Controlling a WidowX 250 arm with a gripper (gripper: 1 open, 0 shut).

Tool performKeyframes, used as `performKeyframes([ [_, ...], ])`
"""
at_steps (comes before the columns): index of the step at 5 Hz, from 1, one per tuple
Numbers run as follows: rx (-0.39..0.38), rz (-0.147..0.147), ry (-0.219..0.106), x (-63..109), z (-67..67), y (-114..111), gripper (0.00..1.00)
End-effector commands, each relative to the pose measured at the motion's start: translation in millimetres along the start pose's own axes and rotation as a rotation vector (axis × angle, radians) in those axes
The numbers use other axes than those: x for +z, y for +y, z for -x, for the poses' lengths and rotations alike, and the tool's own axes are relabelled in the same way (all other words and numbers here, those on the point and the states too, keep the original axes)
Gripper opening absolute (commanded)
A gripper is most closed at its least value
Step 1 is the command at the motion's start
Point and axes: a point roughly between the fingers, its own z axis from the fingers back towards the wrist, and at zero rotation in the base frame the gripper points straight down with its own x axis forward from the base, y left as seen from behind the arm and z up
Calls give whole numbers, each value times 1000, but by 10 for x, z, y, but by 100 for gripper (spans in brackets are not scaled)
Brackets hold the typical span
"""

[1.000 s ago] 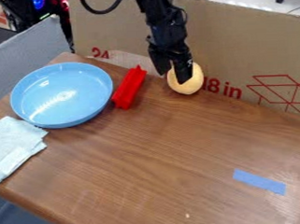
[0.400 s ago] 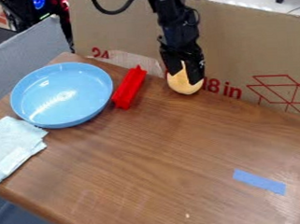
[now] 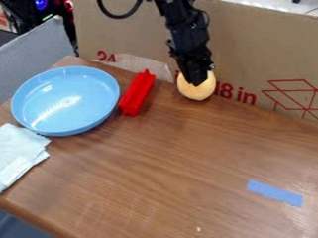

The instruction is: Move the yellow ball to the left side of the table

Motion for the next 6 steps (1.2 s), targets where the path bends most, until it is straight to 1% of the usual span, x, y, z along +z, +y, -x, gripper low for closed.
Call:
performKeyframes([
  [1, -11, -17, -66, 296, -314, 48, 0],
  [2, -6, -16, -47, 391, -326, 8, 0],
  [3, -8, -10, -36, 434, -270, -30, 0],
  [4, -2, -18, -40, 454, -314, -5, 0],
  [5, 8, -11, -23, 484, -237, -34, 0],
  [6, 5, -5, -23, 550, -220, 24, 0],
])
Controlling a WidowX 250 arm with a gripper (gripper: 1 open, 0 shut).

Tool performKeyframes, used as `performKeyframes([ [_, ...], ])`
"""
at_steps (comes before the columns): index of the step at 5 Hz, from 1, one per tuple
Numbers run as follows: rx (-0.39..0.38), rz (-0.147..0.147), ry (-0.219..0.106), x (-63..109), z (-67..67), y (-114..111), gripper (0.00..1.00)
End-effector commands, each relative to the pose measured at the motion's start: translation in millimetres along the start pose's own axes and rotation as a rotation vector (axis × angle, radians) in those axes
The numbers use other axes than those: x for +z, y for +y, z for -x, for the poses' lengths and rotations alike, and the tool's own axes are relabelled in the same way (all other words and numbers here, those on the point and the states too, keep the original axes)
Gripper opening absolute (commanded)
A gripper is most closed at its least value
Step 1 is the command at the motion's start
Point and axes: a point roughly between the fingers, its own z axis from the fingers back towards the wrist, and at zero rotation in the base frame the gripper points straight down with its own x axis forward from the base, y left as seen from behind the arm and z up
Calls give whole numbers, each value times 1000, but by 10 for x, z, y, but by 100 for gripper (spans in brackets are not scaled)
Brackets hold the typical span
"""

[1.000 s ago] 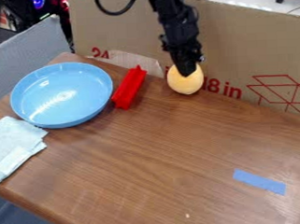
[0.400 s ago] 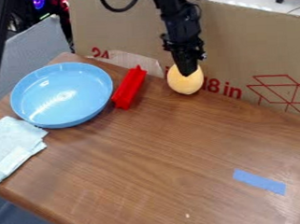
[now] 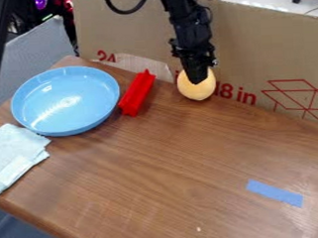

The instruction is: Move the yellow ball to the left side of the table

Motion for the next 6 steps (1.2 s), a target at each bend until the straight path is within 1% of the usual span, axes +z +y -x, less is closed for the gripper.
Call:
performKeyframes([
  [1, -18, -49, -101, 438, -163, -191, 0],
  [2, -12, -39, -105, 366, -229, -448, 0],
  [3, -1, -30, -112, 516, -188, -494, 0],
  [4, 77, -58, -144, 439, -141, -566, 0],
  [5, 79, -17, -123, 739, -162, -395, 0],
  [6, 68, -36, -191, 1232, -117, -598, 0],
])
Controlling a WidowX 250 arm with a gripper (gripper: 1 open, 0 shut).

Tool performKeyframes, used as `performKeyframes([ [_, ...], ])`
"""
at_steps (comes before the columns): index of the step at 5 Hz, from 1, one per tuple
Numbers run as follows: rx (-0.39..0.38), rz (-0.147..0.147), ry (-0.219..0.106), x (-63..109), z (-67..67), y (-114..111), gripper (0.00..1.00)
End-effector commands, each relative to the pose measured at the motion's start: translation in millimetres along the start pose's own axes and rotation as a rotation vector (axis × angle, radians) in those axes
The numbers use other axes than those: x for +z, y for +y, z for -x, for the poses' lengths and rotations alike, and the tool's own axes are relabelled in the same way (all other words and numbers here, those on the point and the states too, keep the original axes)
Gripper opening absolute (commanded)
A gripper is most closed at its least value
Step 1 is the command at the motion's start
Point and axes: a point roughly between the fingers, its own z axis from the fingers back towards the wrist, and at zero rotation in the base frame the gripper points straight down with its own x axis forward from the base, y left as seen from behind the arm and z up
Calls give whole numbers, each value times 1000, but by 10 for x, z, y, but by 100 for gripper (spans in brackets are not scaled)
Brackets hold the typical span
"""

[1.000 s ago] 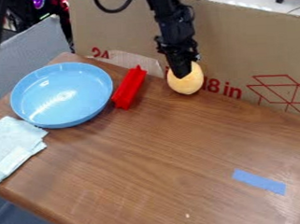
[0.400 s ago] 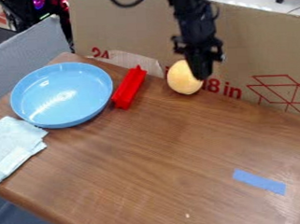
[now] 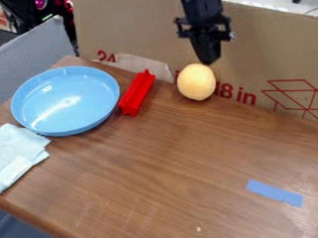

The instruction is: Move the yellow ball to the left side of the table

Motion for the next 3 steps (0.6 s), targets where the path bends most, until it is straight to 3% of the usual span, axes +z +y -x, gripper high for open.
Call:
performKeyframes([
  [1, -16, -31, -124, 324, -121, -67, 0],
  [2, 3, -17, -36, 35, -59, -33, 100],
  [3, 16, 9, 45, 12, -161, -1, 100],
])
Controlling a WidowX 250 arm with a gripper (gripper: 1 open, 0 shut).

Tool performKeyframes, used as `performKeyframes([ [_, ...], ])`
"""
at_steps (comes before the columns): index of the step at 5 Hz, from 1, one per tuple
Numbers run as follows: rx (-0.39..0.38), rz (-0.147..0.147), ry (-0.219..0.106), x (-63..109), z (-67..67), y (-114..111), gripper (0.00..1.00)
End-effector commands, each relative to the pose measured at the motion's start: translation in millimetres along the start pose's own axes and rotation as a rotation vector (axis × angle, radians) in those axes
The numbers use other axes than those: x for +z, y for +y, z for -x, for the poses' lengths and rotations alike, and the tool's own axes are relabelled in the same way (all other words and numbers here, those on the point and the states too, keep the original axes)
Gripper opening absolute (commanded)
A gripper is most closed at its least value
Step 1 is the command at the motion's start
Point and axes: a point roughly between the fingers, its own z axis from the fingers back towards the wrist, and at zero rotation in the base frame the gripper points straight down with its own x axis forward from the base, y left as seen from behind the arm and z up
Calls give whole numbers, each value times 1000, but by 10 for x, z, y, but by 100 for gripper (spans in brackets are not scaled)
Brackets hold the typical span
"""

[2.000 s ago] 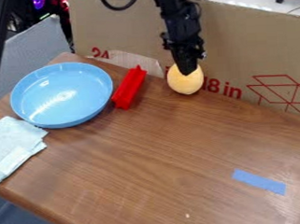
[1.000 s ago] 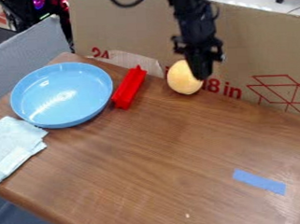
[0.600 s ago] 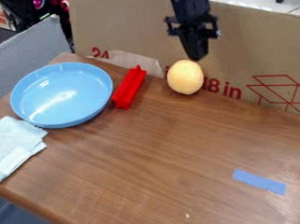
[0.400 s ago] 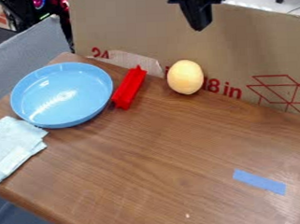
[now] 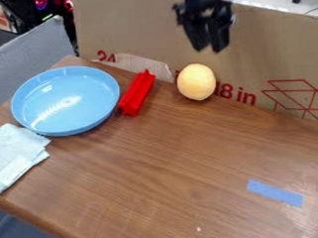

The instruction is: Move the yellow ball to the left side of the table

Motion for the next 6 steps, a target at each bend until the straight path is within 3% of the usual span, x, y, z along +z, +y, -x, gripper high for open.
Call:
performKeyframes([
  [1, -35, -56, -6, 121, -219, 39, 100],
  [2, -36, -54, 36, -161, -113, 66, 100],
  [3, -48, -95, 43, -332, -170, 113, 100],
  [4, -31, -100, 84, -363, 62, 250, 100],
  [5, -33, -102, 99, -546, 92, 238, 100],
  [6, -37, -112, 83, -556, 89, 307, 0],
])
